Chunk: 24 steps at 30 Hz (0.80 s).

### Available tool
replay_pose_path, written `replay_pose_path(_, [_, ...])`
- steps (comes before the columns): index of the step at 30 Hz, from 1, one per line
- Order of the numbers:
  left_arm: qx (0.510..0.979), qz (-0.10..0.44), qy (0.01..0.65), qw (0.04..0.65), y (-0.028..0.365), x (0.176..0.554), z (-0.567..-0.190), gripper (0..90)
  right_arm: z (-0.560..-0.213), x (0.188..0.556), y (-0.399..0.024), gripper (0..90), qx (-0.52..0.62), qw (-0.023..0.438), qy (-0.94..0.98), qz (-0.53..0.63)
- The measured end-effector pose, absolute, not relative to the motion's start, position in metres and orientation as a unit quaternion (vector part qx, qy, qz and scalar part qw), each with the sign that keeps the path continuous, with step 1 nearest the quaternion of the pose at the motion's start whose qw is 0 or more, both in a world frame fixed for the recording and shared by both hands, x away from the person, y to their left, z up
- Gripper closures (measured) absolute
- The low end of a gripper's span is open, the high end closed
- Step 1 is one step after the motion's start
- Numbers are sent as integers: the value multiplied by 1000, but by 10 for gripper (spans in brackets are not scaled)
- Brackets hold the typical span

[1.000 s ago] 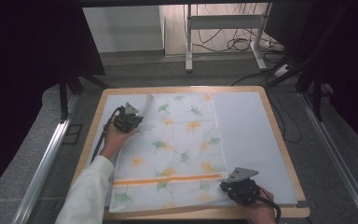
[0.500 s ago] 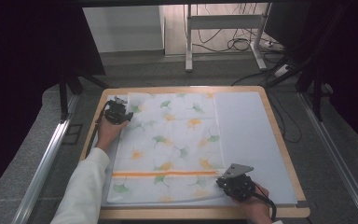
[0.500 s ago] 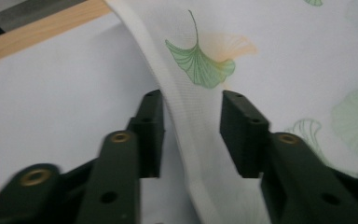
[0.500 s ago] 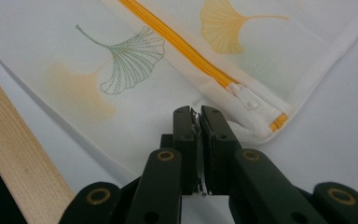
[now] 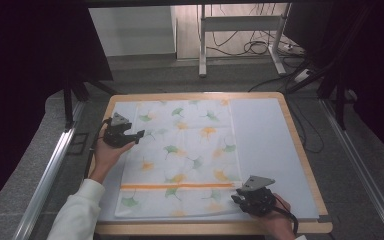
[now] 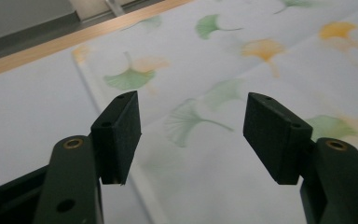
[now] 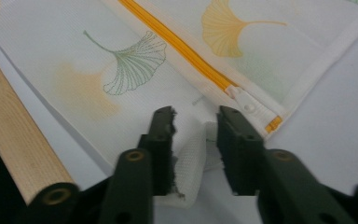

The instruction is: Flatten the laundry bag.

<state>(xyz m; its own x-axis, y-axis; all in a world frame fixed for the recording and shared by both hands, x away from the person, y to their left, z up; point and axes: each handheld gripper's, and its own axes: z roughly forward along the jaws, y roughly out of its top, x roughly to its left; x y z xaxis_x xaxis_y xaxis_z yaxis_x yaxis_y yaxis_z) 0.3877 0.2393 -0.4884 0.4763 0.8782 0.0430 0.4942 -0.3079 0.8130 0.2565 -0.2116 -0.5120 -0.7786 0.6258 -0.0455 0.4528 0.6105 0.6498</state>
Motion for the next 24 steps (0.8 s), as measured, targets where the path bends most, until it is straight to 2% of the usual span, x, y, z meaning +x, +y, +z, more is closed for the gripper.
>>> replay_pose_path(6, [778, 237, 433, 389, 225, 369, -487, 370, -508, 259, -223, 442, 326, 133, 873, 338])
replay_pose_path(11, [776, 221, 434, 400, 223, 355, -489, 366, -503, 267, -229, 370, 339, 129, 859, 362])
replay_pose_path(15, [771, 208, 438, 413, 224, 346, -488, 356, -502, 275, -230, 350, 342, 121, 855, 372])
replay_pose_path(18, [760, 222, 442, 422, 222, 339, -486, 278, -502, 280, -230, 343, 347, 119, 851, 376])
replay_pose_path(20, [758, 222, 441, 427, 219, 334, -486, 259, -502, 283, -229, 342, 350, 121, 849, 376])
replay_pose_path(24, [767, 215, 427, 428, 211, 325, -486, 272, -502, 284, -228, 342, 350, 127, 848, 376])
